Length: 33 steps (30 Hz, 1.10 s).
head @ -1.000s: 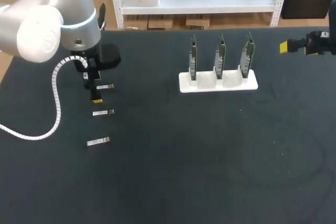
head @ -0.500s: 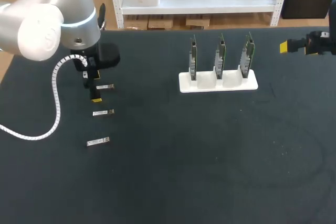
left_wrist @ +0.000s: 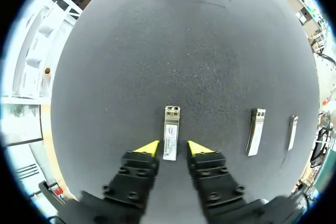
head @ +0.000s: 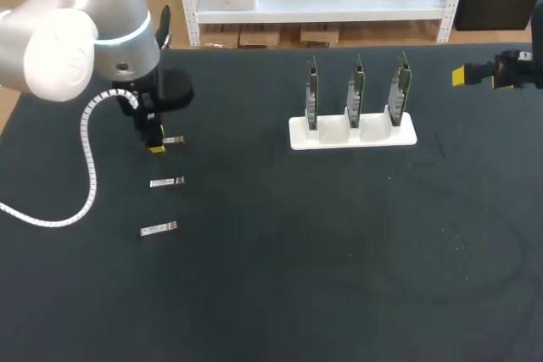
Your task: Pick up the optical module with the left hand, and insert it into the network port with the right hand.
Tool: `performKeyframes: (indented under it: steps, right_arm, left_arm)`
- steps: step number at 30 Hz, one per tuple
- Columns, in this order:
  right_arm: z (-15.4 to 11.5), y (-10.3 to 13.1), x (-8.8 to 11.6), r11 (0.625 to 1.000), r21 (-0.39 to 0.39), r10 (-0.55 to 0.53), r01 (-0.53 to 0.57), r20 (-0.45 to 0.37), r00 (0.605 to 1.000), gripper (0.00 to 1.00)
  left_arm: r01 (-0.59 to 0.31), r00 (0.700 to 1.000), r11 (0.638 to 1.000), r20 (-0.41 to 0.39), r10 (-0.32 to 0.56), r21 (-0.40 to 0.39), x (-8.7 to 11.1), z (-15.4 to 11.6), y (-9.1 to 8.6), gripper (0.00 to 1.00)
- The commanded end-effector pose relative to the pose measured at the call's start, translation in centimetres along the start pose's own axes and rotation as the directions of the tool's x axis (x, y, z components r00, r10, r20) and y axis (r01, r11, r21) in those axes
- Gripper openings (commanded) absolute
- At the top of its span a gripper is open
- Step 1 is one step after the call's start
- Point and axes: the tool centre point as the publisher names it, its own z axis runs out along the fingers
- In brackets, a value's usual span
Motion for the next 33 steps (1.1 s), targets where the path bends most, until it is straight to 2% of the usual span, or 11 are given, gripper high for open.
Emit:
performKeyframes:
  steps: [1, 11, 13, 16, 20, 23, 25, 28, 31, 33]
  right_arm:
    - [0.0, 0.1, 0.0, 1.000, 0.006, 0.001, -0.001, 0.001, 1.000, 1.00]
    - [0.0, 0.1, 0.0, 1.000, 0.006, 0.001, -0.001, 0.001, 1.000, 1.00]
    - [0.0, 0.1, 0.0, 1.000, 0.006, 0.001, -0.001, 0.001, 1.000, 1.00]
    - [0.0, 0.1, 0.0, 1.000, 0.006, 0.001, -0.001, 0.001, 1.000, 1.00]
    - [0.0, 0.1, 0.0, 1.000, 0.006, 0.001, -0.001, 0.001, 1.000, 1.00]
    - [0.0, 0.1, 0.0, 1.000, 0.006, 0.001, -0.001, 0.001, 1.000, 1.00]
    - [0.0, 0.1, 0.0, 1.000, 0.006, 0.001, -0.001, 0.001, 1.000, 1.00]
    - [0.0, 0.1, 0.0, 1.000, 0.006, 0.001, -0.001, 0.001, 1.000, 1.00]
    - [0.0, 0.1, 0.0, 1.000, 0.006, 0.001, -0.001, 0.001, 1.000, 1.00]
    - [0.0, 0.1, 0.0, 1.000, 0.006, 0.001, -0.001, 0.001, 1.000, 1.00]
  left_arm:
    - [0.002, 1.000, 1.000, -0.005, -0.002, 0.000, 0.2, 0.0, -0.1, 0.00]
    - [0.018, 1.000, 1.000, 0.015, -0.018, 0.003, 0.0, -0.2, -0.2, 0.00]
    - [0.047, 0.997, 0.999, 0.053, -0.047, 0.002, -0.1, -0.7, -0.1, 0.00]
    - [0.115, 0.981, 0.993, 0.156, -0.118, 0.030, -0.5, -1.9, 0.5, 0.00]
    - [0.182, 0.922, 0.982, 0.337, -0.191, 0.059, -1.6, -5.0, 1.6, 0.00]
    - [0.192, 0.862, 0.980, 0.467, -0.198, 0.061, -3.0, -7.7, 2.4, 0.00]
    - [0.187, 0.810, 0.980, 0.553, -0.196, 0.072, -4.0, -9.6, 2.9, 0.00]
    - [0.181, 0.748, 0.981, 0.638, -0.184, 0.071, -5.5, -12.5, 3.4, 0.00]
    - [0.177, 0.699, 0.983, 0.696, -0.165, 0.055, -6.5, -14.9, 3.8, 0.00]
    - [0.175, 0.655, 0.984, 0.740, -0.150, 0.045, -6.9, -16.7, 4.0, 0.00]
